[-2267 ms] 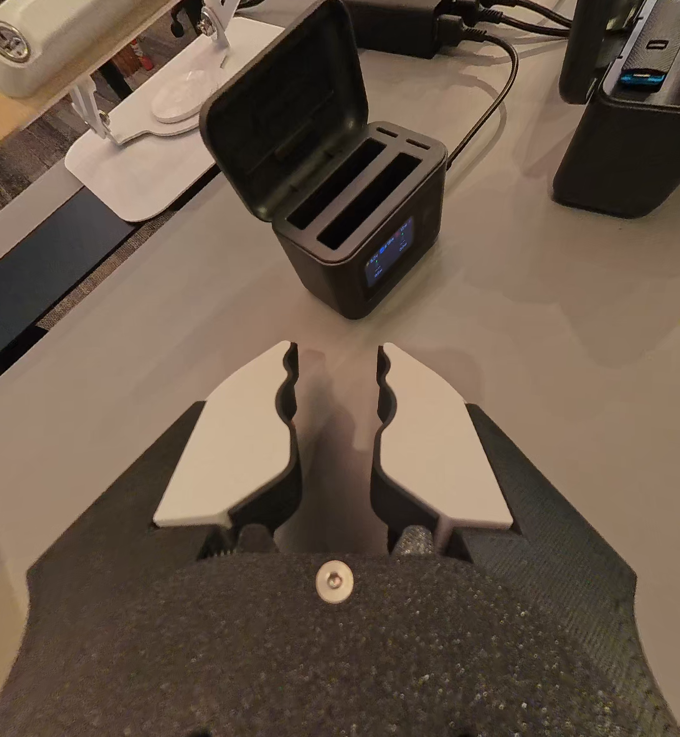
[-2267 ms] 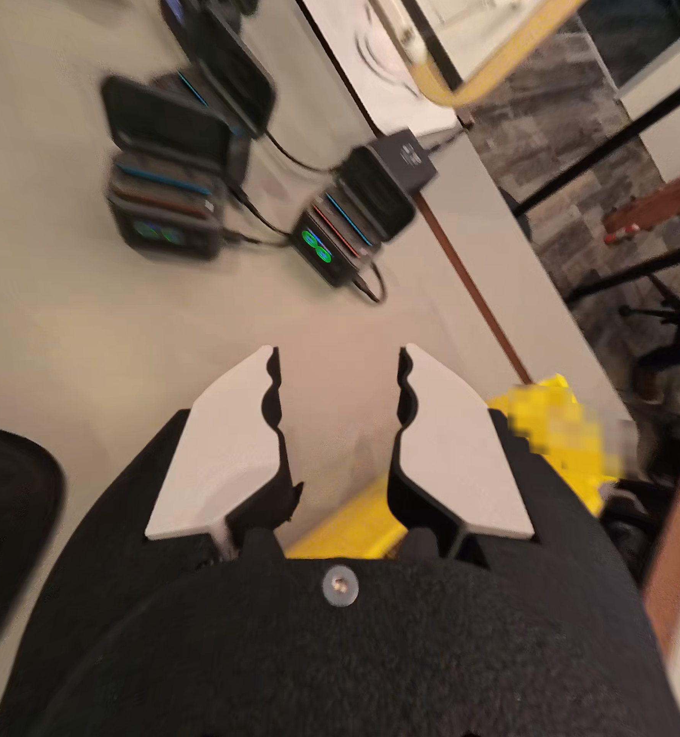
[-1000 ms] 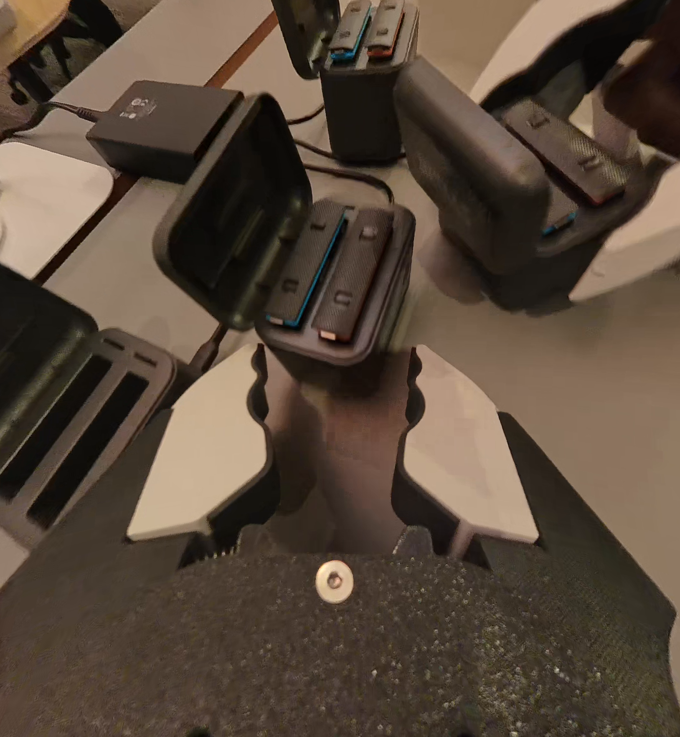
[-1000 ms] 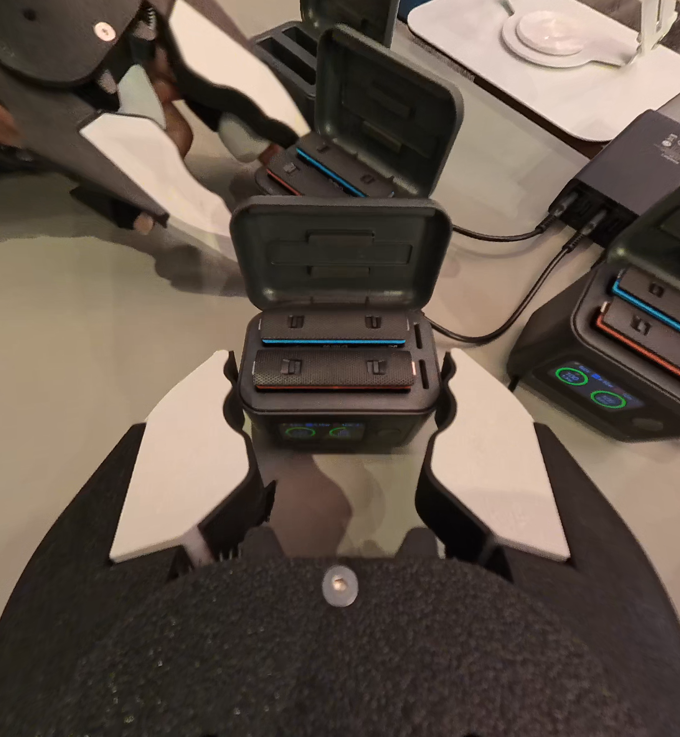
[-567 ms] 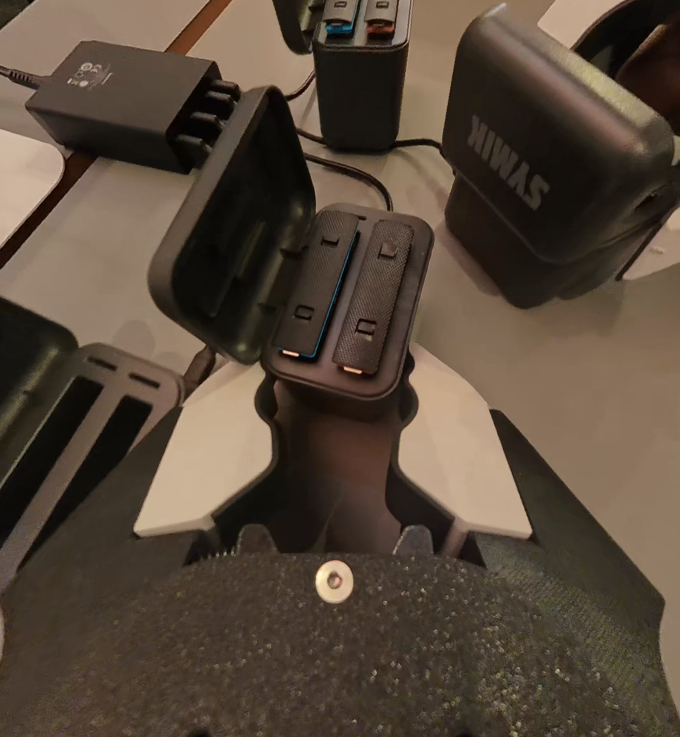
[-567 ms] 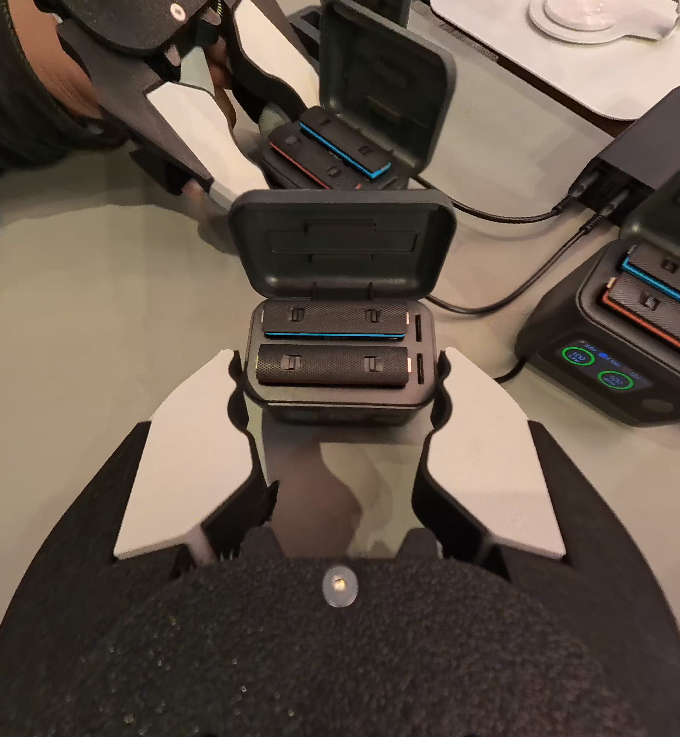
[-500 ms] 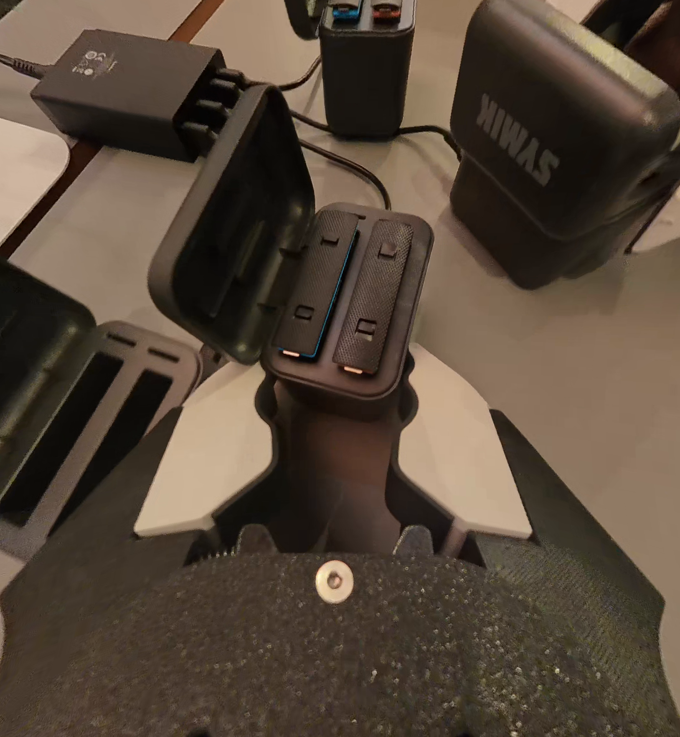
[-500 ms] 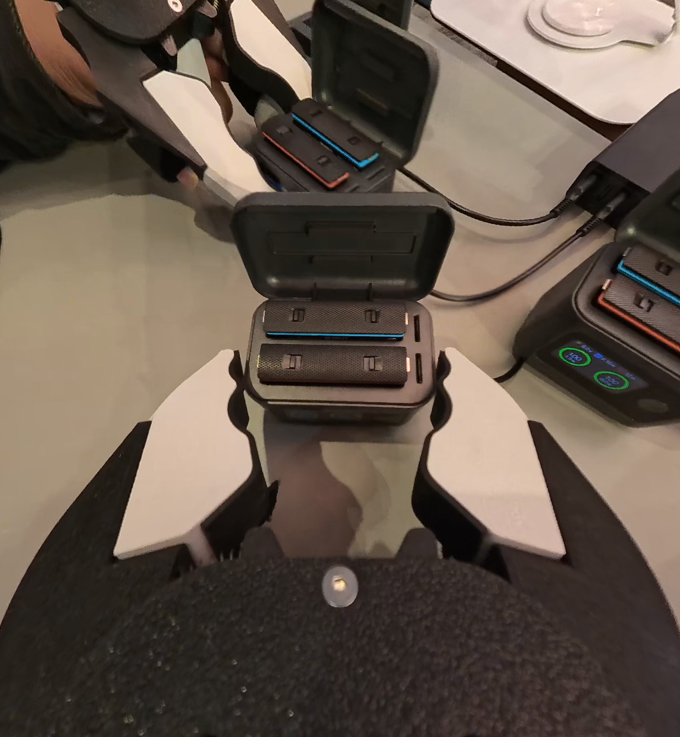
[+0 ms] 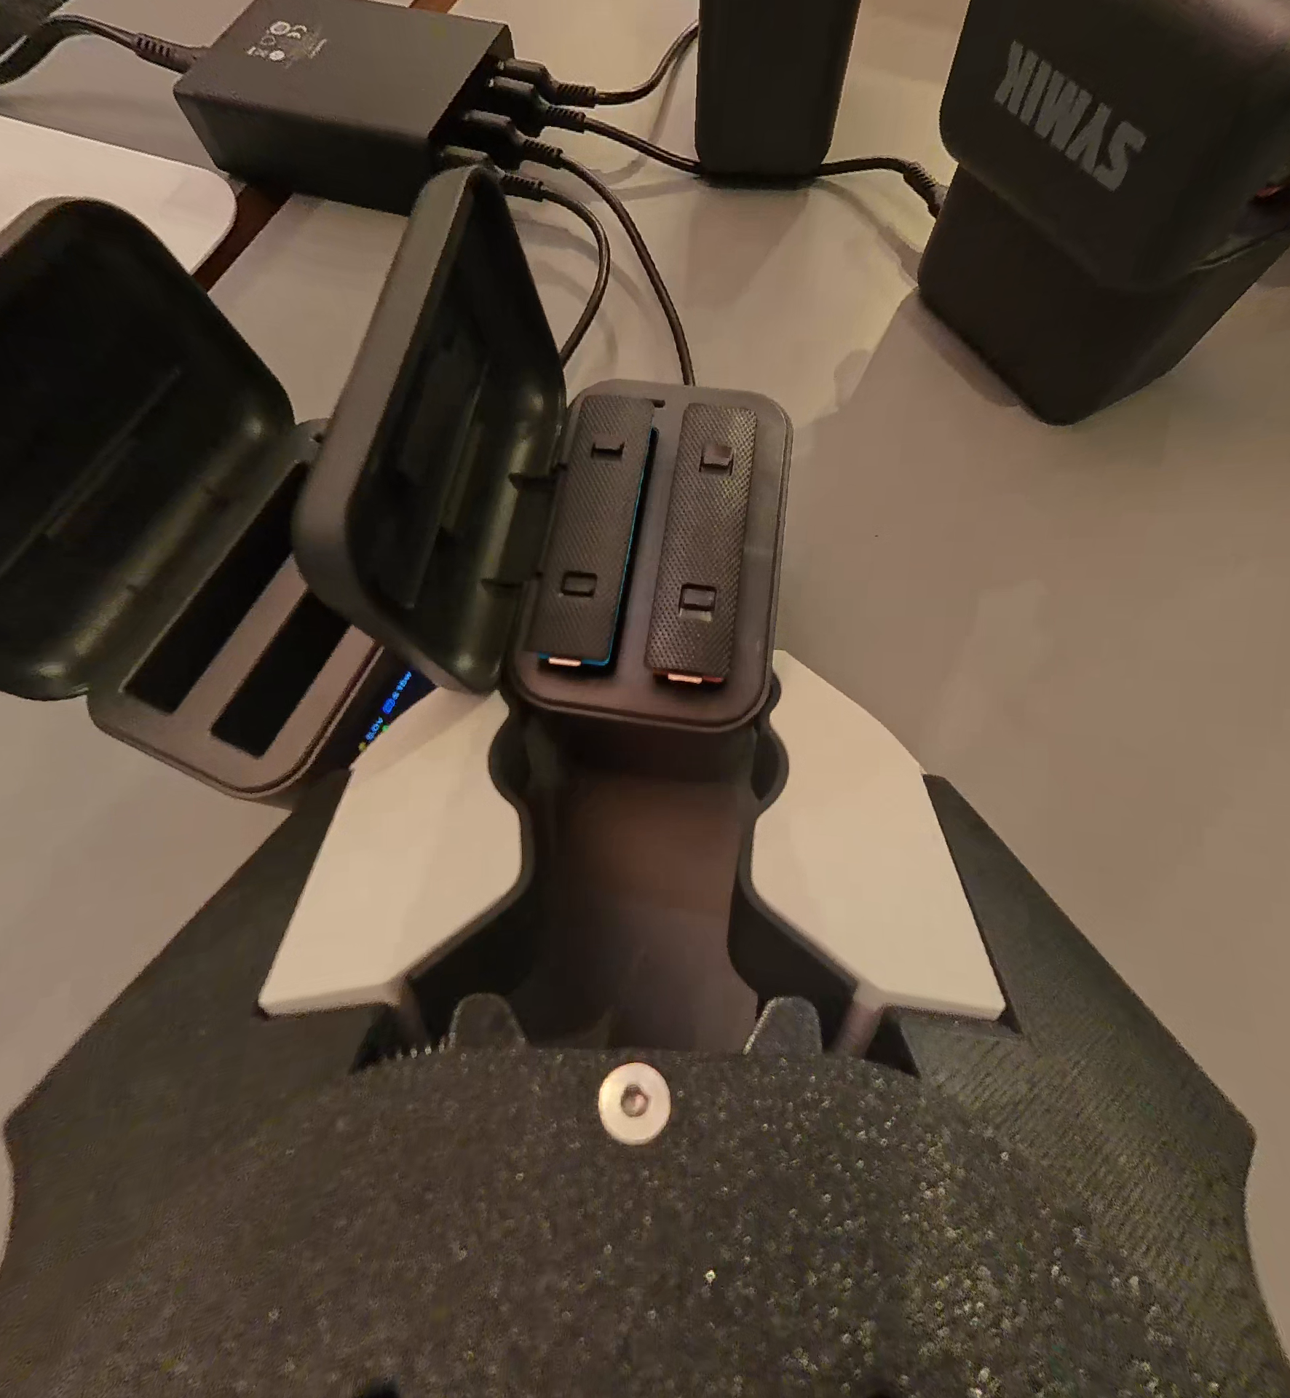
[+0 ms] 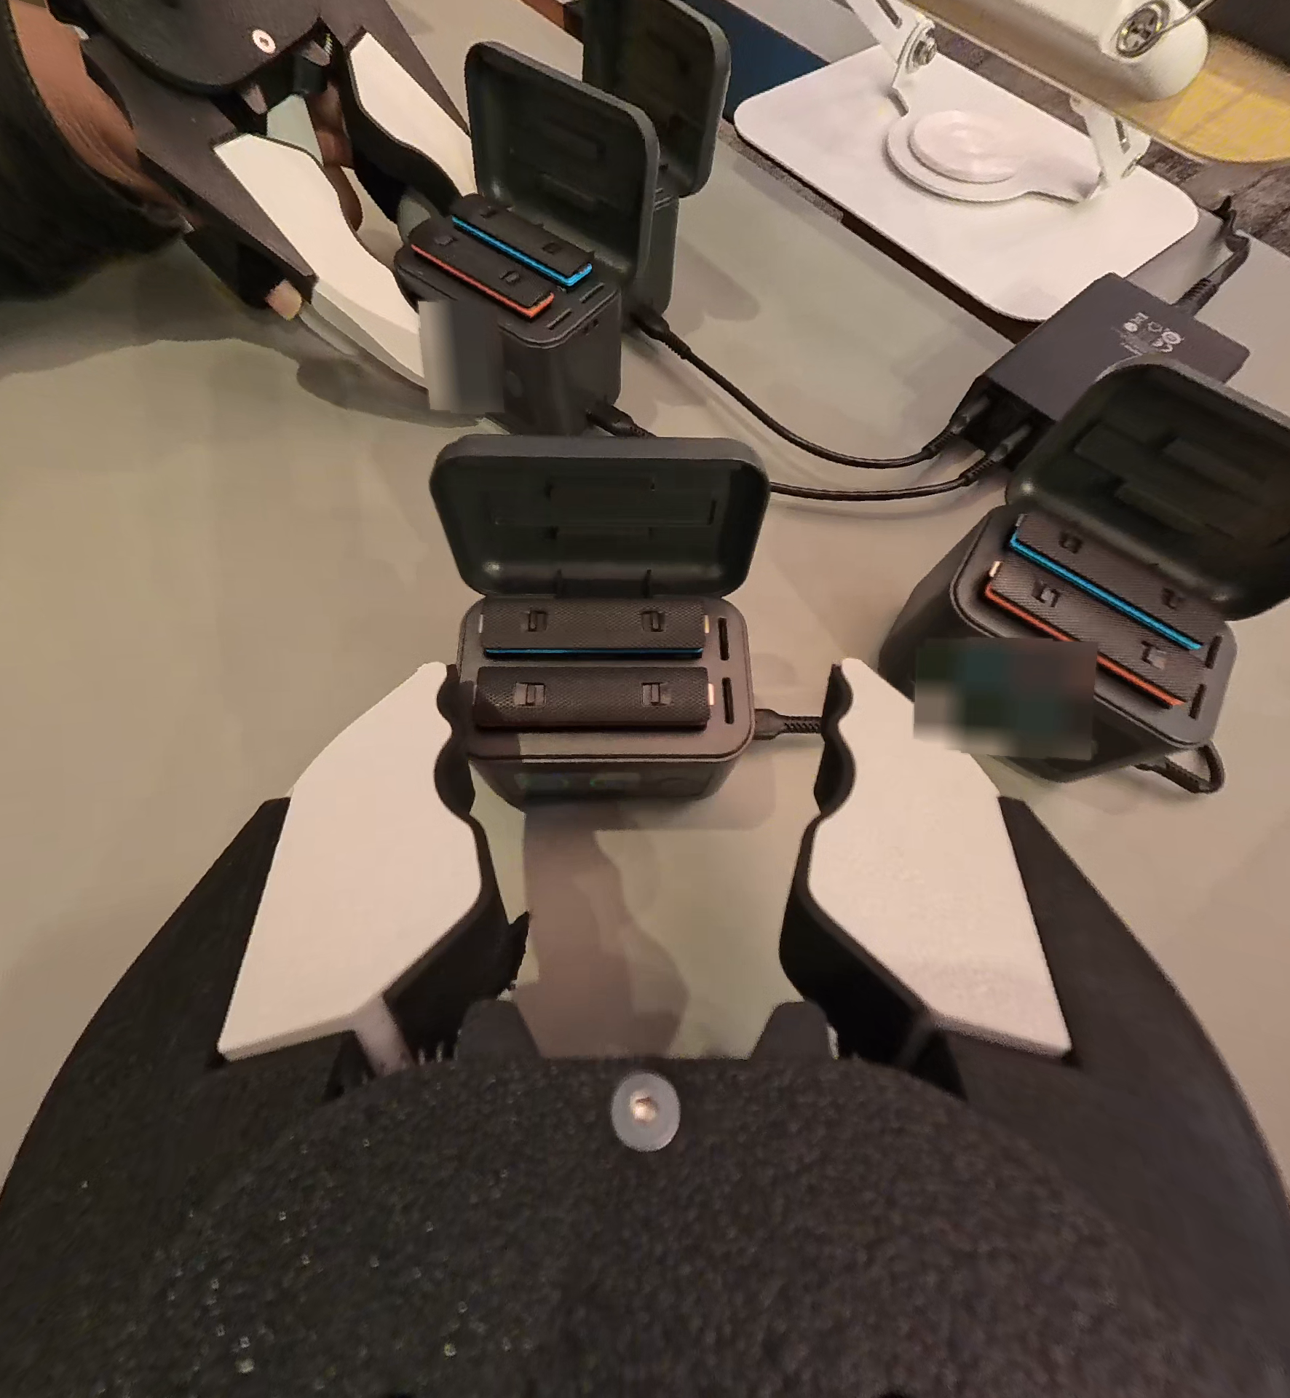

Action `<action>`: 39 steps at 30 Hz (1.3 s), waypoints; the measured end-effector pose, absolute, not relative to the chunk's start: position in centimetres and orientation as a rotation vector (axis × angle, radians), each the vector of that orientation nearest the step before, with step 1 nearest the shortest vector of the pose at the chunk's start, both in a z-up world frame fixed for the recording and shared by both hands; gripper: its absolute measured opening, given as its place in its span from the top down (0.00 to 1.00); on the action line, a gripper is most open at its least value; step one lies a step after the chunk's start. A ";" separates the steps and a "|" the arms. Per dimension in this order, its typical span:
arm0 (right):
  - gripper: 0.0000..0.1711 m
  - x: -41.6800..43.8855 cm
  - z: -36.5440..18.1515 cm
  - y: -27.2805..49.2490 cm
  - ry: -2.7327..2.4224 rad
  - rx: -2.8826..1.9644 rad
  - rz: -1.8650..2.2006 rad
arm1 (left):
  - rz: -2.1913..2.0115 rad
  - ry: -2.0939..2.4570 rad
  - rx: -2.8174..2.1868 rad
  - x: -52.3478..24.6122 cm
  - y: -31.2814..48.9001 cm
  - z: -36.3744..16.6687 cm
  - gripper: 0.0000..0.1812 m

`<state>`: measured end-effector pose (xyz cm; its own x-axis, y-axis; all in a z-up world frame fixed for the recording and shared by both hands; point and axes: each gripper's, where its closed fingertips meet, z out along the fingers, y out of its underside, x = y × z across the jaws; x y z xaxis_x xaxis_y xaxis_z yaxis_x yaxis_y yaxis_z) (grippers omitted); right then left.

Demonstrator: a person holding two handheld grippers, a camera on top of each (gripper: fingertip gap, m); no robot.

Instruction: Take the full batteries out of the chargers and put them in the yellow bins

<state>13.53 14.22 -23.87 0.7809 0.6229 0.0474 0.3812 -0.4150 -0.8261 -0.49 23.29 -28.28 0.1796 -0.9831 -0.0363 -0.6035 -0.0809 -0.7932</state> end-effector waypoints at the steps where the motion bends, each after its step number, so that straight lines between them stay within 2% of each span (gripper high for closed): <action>1: 0.47 13.5 -23.8 14.1 -0.745 -2.056 0.324 | -0.699 1.498 -1.773 -0.5 23.3 -28.3 0.68; 9: 0.48 10.3 -22.2 10.7 -0.792 -2.022 0.254 | -0.676 1.503 -1.769 -0.7 22.5 -28.3 0.69; 14: 0.51 3.9 -24.6 6.6 -0.912 -2.060 0.535 | -0.673 1.501 -1.771 -0.7 22.4 -28.3 0.69; 18: 0.49 4.4 -27.2 8.0 -0.911 -2.129 0.416 | -0.660 1.496 -1.771 -0.7 22.4 -28.4 0.69; 26: 0.52 6.5 -25.5 7.5 -0.900 -2.140 0.319 | -0.653 1.496 -1.765 -0.8 22.4 -28.4 0.69; 30: 0.45 8.4 -24.1 8.5 -0.858 -2.096 0.187 | -0.654 1.496 -1.765 -0.7 22.4 -28.4 0.69; 33: 0.33 10.7 -24.8 10.6 -0.784 -2.103 0.040 | -0.654 1.496 -1.766 -0.7 22.3 -28.4 0.69; 35: 0.28 12.1 -26.2 11.9 -0.733 -2.135 0.014 | -0.654 1.496 -1.766 -0.7 22.4 -28.4 0.69; 37: 0.33 12.4 -27.6 12.7 -0.704 -2.178 0.090 | -0.656 1.497 -1.767 -0.7 22.4 -28.4 0.69; 39: 0.48 13.1 -28.0 13.6 -0.666 -2.192 0.101 | -0.656 1.497 -1.767 -0.7 22.3 -28.4 0.69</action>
